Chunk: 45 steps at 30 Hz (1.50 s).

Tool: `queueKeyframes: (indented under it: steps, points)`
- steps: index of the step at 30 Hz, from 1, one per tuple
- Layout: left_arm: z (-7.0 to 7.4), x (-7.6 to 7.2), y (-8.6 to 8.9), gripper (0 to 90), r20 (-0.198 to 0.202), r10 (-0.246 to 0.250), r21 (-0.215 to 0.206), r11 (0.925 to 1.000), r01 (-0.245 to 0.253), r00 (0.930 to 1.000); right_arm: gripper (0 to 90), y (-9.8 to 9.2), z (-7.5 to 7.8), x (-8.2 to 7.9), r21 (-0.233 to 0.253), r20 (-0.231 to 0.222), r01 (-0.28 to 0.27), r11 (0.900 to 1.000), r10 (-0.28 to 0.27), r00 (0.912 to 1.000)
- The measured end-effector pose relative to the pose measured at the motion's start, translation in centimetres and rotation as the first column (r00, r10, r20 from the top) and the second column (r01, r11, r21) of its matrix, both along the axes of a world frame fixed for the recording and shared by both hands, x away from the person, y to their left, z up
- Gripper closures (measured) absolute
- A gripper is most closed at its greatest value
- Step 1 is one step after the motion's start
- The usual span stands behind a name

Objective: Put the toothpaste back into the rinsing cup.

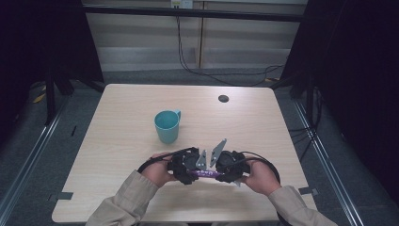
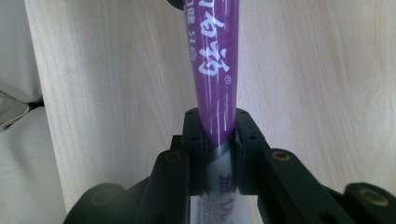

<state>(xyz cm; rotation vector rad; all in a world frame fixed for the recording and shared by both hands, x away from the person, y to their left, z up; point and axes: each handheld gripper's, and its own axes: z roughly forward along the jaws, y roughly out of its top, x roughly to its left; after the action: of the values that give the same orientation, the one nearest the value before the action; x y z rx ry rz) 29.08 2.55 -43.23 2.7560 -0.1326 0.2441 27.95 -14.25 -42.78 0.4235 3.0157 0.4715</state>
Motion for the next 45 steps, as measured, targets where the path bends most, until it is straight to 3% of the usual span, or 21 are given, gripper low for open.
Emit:
queueKeyframes:
  steps: [4, 5, 7, 12, 17, 22, 25, 27, 31, 33, 38, 41, 43, 45]
  points:
    - [0.1, -0.3, 0.0, 66.0, 0.023, -0.006, 0.008, 1.0000, 0.006, 0.9997, 75.6, -0.2, -0.1, -0.2, 0.005, 0.028, -0.012, 1.000, 0.012, 0.9996]
    - [-0.1, -0.5, 0.0, 67.0, -0.011, 0.018, -0.017, 0.9997, -0.018, 0.9998, 74.9, -0.3, -0.1, -0.2, 0.013, 0.021, -0.008, 1.000, 0.008, 0.9997]
    - [0.1, -0.6, 0.1, 68.5, 0.001, 0.021, -0.016, 0.9997, -0.021, 0.9998, 73.3, -0.4, -0.1, -0.1, 0.031, 0.018, -0.021, 0.999, 0.020, 0.9996]
    - [0.3, -0.5, 0.6, 70.2, -0.017, 0.031, -0.037, 0.9988, -0.032, 0.9994, 67.2, -0.6, -0.1, -0.2, 0.064, -0.002, 0.014, 0.998, -0.014, 0.9999]
    - [0.6, -0.3, 1.1, 70.9, -0.010, 0.039, -0.027, 0.9989, -0.040, 0.9992, 51.5, -0.7, -0.3, -0.1, 0.046, 0.020, 0.007, 0.999, -0.008, 0.9998]
    - [0.8, 0.0, 1.8, 71.1, -0.020, 0.060, -0.037, 0.9975, -0.061, 0.9980, 46.7, -1.0, -0.5, -0.1, 0.030, 0.038, 0.002, 1.000, -0.004, 0.9993]
    - [0.9, 0.1, 2.1, 71.1, -0.028, 0.062, -0.034, 0.9974, -0.063, 0.9977, 49.8, -1.0, -0.6, 0.0, 0.017, 0.052, -0.008, 1.000, 0.007, 0.9986]
    - [0.8, 0.1, 2.3, 71.1, -0.042, 0.058, -0.038, 0.9975, -0.060, 0.9974, 61.1, -1.0, -0.6, 0.0, 0.006, 0.067, -0.016, 1.000, 0.016, 0.9977]
    - [0.7, 0.3, 2.5, 70.4, -0.048, 0.053, -0.038, 0.9978, -0.054, 0.9975, 70.0, -0.8, -0.4, -0.2, -0.005, 0.088, -0.036, 0.999, 0.037, 0.9954]
    - [0.6, 0.4, 2.7, 70.0, -0.075, 0.047, -0.041, 0.9979, -0.050, 0.9961, 71.4, -0.7, -0.4, -0.4, -0.003, 0.092, -0.047, 0.999, 0.047, 0.9947]
    - [0.7, 0.4, 3.0, 65.1, -0.068, 0.055, -0.073, 0.9955, -0.060, 0.9962, 73.6, -0.4, 0.3, -0.6, -0.029, 0.105, -0.062, 0.998, 0.064, 0.9924]
    - [0.9, 0.6, 3.2, 53.7, -0.080, 0.075, -0.104, 0.9910, -0.084, 0.9939, 74.3, -0.5, 0.8, -0.6, -0.038, 0.115, -0.061, 0.997, 0.065, 0.9913]
    - [1.1, 0.5, 3.2, 50.7, -0.065, 0.061, -0.101, 0.9925, -0.068, 0.9960, 74.4, -0.5, 0.9, -0.7, -0.043, 0.119, -0.063, 0.997, 0.067, 0.9906]
    - [1.3, 0.4, 3.0, 48.9, -0.074, 0.064, -0.108, 0.9916, -0.071, 0.9952, 74.6, -0.4, 0.8, -0.6, -0.049, 0.120, -0.057, 0.997, 0.063, 0.9908]
